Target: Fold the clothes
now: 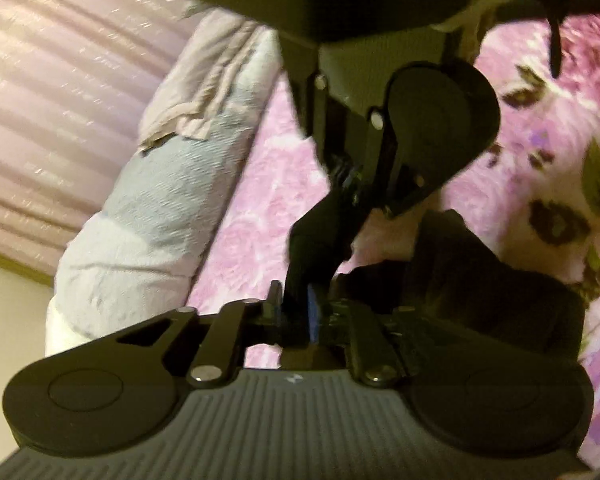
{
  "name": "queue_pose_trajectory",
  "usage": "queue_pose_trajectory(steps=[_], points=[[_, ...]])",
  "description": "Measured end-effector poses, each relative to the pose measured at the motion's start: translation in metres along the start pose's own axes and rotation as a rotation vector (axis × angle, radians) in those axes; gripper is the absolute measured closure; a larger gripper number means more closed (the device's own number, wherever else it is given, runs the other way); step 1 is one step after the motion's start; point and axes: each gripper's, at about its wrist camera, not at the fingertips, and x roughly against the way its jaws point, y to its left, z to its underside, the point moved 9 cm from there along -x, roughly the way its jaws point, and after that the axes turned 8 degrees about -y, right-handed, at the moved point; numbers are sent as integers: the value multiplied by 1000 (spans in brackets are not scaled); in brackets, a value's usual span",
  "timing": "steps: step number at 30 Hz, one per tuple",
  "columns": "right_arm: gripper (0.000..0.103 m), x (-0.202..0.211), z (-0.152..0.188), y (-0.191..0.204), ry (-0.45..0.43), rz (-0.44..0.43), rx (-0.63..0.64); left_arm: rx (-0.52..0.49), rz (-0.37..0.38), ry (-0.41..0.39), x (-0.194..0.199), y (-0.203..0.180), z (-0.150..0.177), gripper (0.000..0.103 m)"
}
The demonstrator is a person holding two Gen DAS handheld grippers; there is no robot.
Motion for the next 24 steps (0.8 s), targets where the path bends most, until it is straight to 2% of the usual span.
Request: queue_pose_trajectory(steps=[3,5,8,11,15,16,20,22,24], points=[[99,11,-9,-32,-43,29,-201,104,-84,5,11,20,1,81],[99,27,-17,-65,-105,58,-364,177,-100,21,14,29,-1,79],[99,74,-20,-135,-238,135,-635,239,-80,40,14,26,-11,79],[99,147,7,-220,-396,274,-862,240,-39,10,8,17,-44,79],[99,253,118,-322,-547,528,-1159,215,23,-59,-12,0,-105,77],[99,264,159,-338,-550,566,-1237,209,43,-68,-20,-6,-124,77],[99,289,337,-383,-503,674,-1555,221,109,-81,-50,-33,-187,76],[99,278,420,-388,-437,689,-1703,224,137,-69,-64,-51,-217,75],[99,264,480,-383,-366,675,-1815,239,171,-43,-78,-74,-241,75]])
